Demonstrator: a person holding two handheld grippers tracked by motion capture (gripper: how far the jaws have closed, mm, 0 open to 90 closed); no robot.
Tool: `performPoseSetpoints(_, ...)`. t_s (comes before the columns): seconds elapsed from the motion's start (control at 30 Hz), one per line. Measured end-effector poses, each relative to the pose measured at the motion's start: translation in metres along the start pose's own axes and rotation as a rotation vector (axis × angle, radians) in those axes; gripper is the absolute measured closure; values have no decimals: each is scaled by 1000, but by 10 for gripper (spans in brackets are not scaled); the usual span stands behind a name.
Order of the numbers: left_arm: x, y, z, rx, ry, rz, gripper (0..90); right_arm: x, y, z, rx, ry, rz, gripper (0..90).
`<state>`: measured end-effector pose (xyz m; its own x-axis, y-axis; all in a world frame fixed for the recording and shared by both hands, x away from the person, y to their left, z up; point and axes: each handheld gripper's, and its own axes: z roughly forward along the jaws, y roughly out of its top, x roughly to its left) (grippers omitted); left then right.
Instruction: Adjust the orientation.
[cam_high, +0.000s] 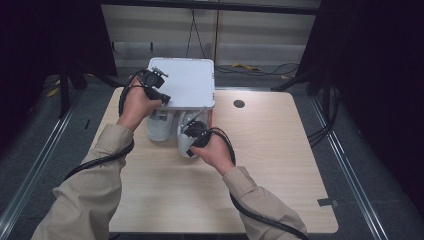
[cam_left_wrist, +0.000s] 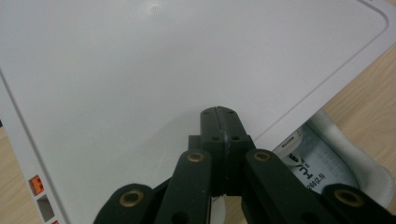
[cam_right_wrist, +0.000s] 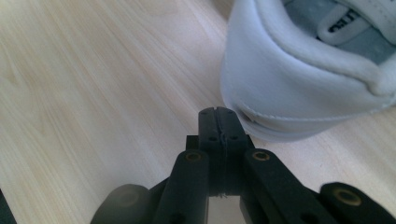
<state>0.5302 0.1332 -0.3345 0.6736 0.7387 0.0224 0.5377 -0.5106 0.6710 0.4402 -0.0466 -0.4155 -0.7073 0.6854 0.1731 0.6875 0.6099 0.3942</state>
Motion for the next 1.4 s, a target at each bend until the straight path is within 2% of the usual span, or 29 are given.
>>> performPoseSetpoints(0.1,0,1,0,7,2,7,900,-4,-3,2,-1,-5,7,900)
performPoseSetpoints(0.13,-1,1,0,-1,3,-3,900,-5,-3,3,-3,-5,11,900)
performPoseSetpoints(0.2,0,1,0,8,4,6,900,-6,-3,4,-9,-23,10,900)
performPoseSetpoints(0.27,0,1,0,2,3,0,900,-7,-1,5,-6,-13,20,900)
performPoseSetpoints(0.37,0,1,0,5,3,2,900,-6,2,4,1,-22,8,900)
performPoseSetpoints(0.53,-2,2,0,16,12,14,900,-12,10,5,-33,-82,0,900)
performPoseSetpoints(0.63,-1,2,0,12,4,5,900,-18,16,10,-28,-82,17,900)
performPoseSetpoints(0.8,1,0,0,1,-3,2,900,-27,26,14,-48,-111,22,900)
performPoseSetpoints(0.97,-1,1,0,9,6,17,900,-32,32,18,-65,-128,34,900)
performPoseSetpoints(1.07,-2,1,0,3,10,11,900,-34,34,19,-68,-134,42,900)
performPoseSetpoints(1.17,-1,1,0,7,7,17,900,-33,32,18,-79,-147,27,900)
performPoseSetpoints(1.27,-1,1,0,1,4,6,900,-30,29,16,-89,-77,39,852)
performPoseSetpoints(1.33,0,0,0,0,0,8,900,-27,28,14,-84,-88,25,834)
performPoseSetpoints(1.4,2,0,-1,-7,-9,2,900,-26,25,10,-86,-73,26,809)
